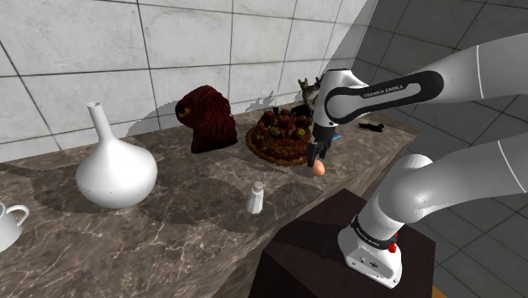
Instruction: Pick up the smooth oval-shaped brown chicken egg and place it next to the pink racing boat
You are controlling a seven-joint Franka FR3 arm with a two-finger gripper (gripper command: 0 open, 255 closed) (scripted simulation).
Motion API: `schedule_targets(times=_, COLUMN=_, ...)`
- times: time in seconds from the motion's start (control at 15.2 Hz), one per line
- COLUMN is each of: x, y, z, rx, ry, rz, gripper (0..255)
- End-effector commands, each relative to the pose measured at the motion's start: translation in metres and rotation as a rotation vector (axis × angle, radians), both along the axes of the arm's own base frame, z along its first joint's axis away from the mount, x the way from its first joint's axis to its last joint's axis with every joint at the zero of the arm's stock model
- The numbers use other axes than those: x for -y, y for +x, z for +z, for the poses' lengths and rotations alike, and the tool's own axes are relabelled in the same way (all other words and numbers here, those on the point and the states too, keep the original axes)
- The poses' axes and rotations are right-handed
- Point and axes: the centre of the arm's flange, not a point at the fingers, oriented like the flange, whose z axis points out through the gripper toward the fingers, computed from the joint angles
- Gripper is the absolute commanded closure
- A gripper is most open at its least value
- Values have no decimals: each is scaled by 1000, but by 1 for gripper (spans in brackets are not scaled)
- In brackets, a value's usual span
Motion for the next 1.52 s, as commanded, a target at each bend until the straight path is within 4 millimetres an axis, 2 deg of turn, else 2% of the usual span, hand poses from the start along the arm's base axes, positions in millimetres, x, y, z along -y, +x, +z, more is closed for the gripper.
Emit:
schedule_targets(times=0.0, x=-1, y=-2, z=-13, rx=1, ry=0, rz=0, gripper=0)
schedule_targets(times=0.53, x=-1, y=-2, z=-13, rx=1, ry=0, rz=0, gripper=0)
schedule_targets(times=0.59, x=-1, y=-2, z=-13, rx=1, ry=0, rz=0, gripper=255)
schedule_targets(times=1.19, x=-1, y=-2, z=-13, rx=1, ry=0, rz=0, gripper=255)
schedule_targets(times=1.45, x=-1, y=-2, z=9, rx=1, ry=0, rz=0, gripper=255)
